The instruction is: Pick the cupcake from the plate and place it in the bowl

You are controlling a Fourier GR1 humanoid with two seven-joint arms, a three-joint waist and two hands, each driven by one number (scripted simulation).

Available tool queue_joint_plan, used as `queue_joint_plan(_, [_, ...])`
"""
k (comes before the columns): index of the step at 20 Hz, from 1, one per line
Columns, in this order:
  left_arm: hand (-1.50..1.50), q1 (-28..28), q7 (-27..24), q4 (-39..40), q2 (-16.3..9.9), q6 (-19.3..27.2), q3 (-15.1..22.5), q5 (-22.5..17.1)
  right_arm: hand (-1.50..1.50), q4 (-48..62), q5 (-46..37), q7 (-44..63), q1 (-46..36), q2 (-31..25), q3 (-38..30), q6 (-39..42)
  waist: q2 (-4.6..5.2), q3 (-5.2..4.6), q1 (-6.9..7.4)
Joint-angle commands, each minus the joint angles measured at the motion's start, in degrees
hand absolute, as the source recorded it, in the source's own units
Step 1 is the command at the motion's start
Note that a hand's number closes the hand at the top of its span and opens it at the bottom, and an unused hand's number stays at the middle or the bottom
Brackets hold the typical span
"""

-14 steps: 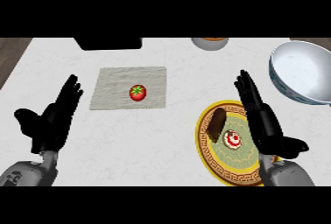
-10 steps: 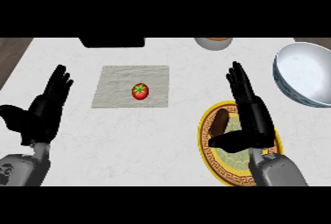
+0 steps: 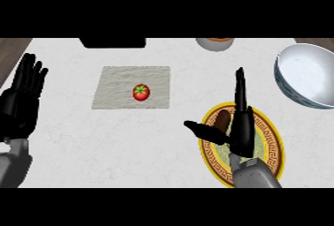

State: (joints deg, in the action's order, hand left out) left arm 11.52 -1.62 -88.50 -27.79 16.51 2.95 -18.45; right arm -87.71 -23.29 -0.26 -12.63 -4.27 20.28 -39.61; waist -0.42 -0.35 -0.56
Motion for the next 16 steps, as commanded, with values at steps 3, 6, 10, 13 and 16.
queue_joint_plan(3, [0.0, 2.9, -1.09, 3.81, -1.42, -2.39, -3.86, -1.57, -1.5, -3.53, -24.98, 16.09, 3.64, 2.63, 8.9, -5.21, -0.05, 0.08, -0.97])
queue_joint_plan(6, [0.0, -1.12, -2.51, 2.8, -0.7, -3.15, -2.92, -1.43, -1.5, -5.73, -33.65, 27.17, 5.12, 1.38, 6.92, 2.06, -0.39, -0.08, -1.55])
queue_joint_plan(10, [0.0, -0.46, -2.12, 3.92, -1.87, -2.63, -5.03, -1.64, -1.5, -16.47, -39.88, 39.31, 7.14, -0.8, 6.18, 15.71, -0.73, -0.17, -2.9])
queue_joint_plan(13, [0.0, -2.01, -3.45, 3.01, -1.06, -3.33, -4.18, -1.44, -1.5, -20.52, -40.14, 47.8, 7.45, -1.91, 6.22, 28.64, -0.69, -0.2, -2.21])
queue_joint_plan(16, [0.0, -0.97, -2.61, 3.67, -0.73, -2.73, -3.65, -0.85, -1.5, -25.97, -39.5, 55.04, 8.26, -1.25, 10.52, 41.1, -0.5, -0.14, -2.18])
